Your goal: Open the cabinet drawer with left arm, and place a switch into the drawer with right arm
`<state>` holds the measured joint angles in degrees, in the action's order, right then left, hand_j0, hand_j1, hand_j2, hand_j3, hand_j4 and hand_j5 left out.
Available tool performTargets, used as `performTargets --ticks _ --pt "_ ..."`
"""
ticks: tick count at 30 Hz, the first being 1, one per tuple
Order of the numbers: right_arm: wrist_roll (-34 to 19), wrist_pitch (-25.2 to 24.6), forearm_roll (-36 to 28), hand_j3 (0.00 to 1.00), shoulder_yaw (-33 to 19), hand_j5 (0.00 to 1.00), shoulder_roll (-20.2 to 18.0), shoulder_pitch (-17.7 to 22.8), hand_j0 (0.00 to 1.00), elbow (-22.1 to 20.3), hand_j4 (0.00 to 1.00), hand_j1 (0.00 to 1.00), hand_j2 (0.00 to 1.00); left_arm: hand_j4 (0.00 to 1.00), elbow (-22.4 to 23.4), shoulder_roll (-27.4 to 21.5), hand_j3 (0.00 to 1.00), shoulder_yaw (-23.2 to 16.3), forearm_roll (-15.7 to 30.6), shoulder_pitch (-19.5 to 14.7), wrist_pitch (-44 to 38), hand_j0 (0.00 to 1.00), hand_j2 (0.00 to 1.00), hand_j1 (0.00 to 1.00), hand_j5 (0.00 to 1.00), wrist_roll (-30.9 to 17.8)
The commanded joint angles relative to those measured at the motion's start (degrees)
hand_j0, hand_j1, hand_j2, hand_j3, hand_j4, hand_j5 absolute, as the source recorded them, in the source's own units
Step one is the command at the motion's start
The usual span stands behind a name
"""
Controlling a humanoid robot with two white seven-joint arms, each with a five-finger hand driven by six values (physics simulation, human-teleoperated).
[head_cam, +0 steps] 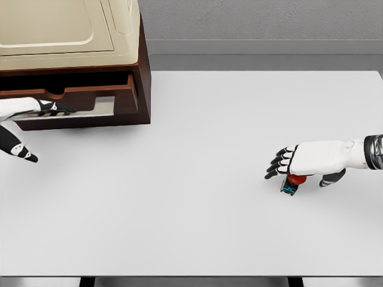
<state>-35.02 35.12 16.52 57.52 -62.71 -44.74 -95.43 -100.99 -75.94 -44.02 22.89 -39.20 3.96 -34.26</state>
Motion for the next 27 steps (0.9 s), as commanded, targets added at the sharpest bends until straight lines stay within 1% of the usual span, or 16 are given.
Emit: performTargets --ticks 1,5,7,12,14,16,23,27 --pt "0.0 -0.1 -0.3 1.00 0.0 1.00 0.0 0.0 1.00 0.0 1.00 1.00 1.00 1.00 0.0 -1.2 1.00 -0.8 -1.2 0.0 0.8 1.00 1.00 1.00 1.00 -0.7" --pt "0.0 -0.1 -0.3 1.00 0.0 1.00 -0.1 0.0 1.00 0.0 1.00 1.00 1.00 1.00 0.0 -2.4 1.00 -1.9 -0.2 0.0 4.1 1.00 1.00 1.00 1.00 -0.7" --pt "0.0 -0.1 -0.3 1.00 0.0 1.00 -0.1 0.0 1.00 0.0 1.00 1.00 1.00 1.00 0.0 -3.2 1.00 -1.9 0.3 0.7 5.1 1.00 1.00 1.00 1.00 -0.7" --pt "0.0 -0.1 -0.3 1.00 -0.1 1.00 -0.1 0.0 1.00 0.0 1.00 1.00 1.00 1.00 0.0 -4.9 1.00 -2.8 0.9 1.1 8.2 1.00 1.00 1.00 1.00 -0.7" --pt "0.0 -0.1 -0.3 1.00 -0.1 1.00 -0.1 0.0 1.00 0.0 1.00 1.00 1.00 1.00 0.0 -5.9 1.00 -3.4 1.8 1.1 9.8 1.00 1.00 1.00 1.00 -0.7" --pt "0.0 -0.1 -0.3 0.99 -0.1 0.99 -0.1 0.0 0.99 0.0 0.99 0.99 0.99 1.00 0.0 -7.7 1.00 -4.6 3.3 1.2 13.4 1.00 1.00 1.00 1.00 -0.7" --pt "0.0 -0.1 -0.3 0.99 -0.1 0.99 -0.1 0.0 0.99 0.0 0.99 0.99 0.99 1.00 0.0 -9.2 1.00 -4.7 5.7 1.1 15.3 1.00 1.00 1.00 1.00 -0.7" --pt "0.0 -0.1 -0.3 0.94 0.0 0.94 -0.1 0.0 0.94 0.0 0.94 0.94 0.94 1.00 0.0 -9.9 1.00 -4.7 6.2 1.1 15.9 1.00 1.00 1.00 1.00 -0.7"
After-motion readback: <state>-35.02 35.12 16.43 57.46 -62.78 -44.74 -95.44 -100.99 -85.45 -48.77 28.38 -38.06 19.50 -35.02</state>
